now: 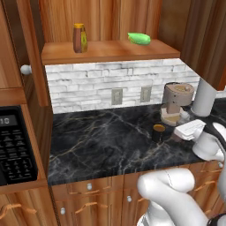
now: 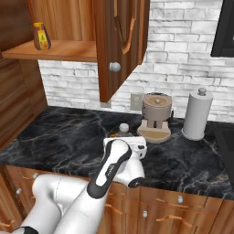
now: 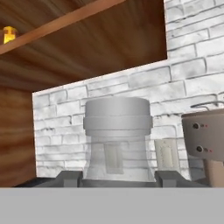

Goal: Pick the cinnamon and honey bottle from the cabinet and place them next to the mug.

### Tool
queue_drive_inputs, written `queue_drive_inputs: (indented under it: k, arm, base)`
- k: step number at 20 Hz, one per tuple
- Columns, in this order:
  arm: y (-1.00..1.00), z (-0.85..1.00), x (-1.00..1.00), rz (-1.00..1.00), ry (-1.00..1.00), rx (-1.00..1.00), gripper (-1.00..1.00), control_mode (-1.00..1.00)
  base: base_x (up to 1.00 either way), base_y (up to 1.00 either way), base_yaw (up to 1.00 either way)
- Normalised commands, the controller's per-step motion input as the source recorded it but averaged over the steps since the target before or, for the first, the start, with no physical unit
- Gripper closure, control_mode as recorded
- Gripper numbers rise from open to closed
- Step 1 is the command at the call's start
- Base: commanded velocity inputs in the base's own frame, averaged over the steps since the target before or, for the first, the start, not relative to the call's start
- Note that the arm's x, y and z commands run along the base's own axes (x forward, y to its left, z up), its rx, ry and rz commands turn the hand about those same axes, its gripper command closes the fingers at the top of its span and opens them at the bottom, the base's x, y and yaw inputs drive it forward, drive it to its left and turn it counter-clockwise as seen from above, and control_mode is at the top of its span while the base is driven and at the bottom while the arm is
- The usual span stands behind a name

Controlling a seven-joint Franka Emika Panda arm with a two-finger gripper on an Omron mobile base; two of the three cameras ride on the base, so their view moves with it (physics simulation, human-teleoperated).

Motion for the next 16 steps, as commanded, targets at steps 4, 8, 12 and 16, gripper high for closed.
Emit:
queue_drive_inputs:
  k: [4, 8, 12, 16]
  arm:
    - [0.0, -0.36, 0.21, 0.04, 0.0, 0.0, 1.0, -1.0]
    - [-0.06, -0.34, 0.1, 0.06, 0.0, 0.0, 1.0, -1.0]
    - [-0.15, -0.13, 0.22, 0.05, 0.0, 0.0, 1.0, -1.0]
    - [-0.13, -0.19, 0.33, 0.04, 0.0, 0.0, 1.0, -1.0]
  base:
    - [0.0, 0.0, 0.0]
    - [0.0, 0.0, 0.0]
    - [0.0, 0.0, 0.0]
    - [0.0, 0.0, 0.0]
